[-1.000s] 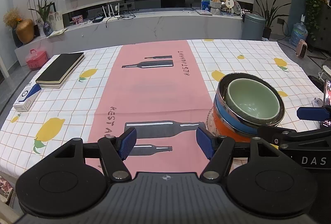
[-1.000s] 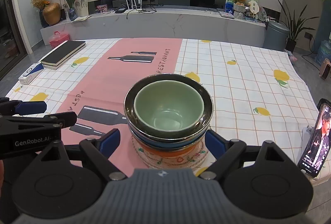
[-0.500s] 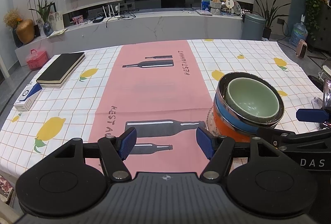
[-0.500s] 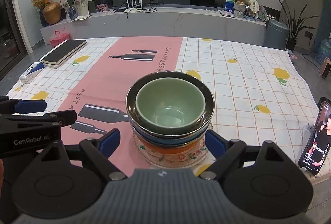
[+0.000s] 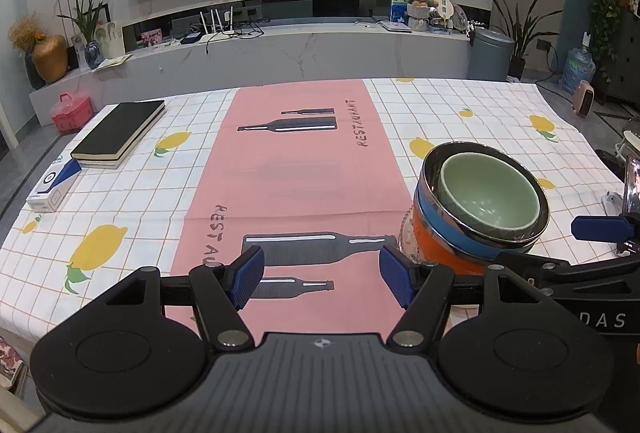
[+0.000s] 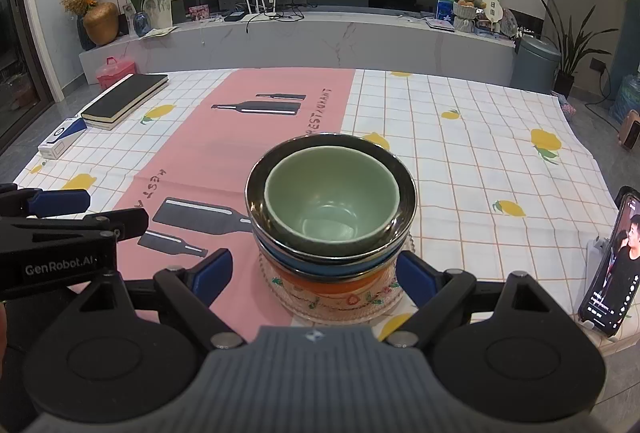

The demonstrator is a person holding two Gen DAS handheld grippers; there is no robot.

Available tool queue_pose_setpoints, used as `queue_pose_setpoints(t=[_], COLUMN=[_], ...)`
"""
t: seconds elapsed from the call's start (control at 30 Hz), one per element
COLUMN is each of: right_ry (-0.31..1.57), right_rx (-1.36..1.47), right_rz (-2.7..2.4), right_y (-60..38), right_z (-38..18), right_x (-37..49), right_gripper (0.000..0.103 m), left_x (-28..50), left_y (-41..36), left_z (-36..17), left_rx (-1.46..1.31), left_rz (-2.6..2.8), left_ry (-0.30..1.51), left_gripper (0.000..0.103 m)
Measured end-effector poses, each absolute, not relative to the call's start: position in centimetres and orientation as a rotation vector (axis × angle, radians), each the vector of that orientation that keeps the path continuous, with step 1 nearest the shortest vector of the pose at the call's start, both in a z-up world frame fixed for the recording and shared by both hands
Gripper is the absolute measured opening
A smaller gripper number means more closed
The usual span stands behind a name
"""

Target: Organize plates and bowls

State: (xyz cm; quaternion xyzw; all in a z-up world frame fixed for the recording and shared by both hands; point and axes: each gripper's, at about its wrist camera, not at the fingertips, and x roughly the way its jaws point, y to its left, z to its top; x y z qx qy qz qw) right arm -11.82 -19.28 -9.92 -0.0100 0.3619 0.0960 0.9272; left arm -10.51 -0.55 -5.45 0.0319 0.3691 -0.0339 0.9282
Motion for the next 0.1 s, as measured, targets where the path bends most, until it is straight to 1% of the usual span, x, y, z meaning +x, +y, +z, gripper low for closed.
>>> queue_pose_setpoints(t=[0.1], right_ry=[0.742], right_rx=[-0.02], right_rz=[0.197], right_y=[-19.28], right_z=[-9.91], right_x=[-11.82], right_gripper=[0.087], left_x=[-10.5], left_y=[-0.56], left_z=[-5.45], left_rx=[0.054], left_rz=[-0.073], left_ry=[0.762], left_gripper=[0.078])
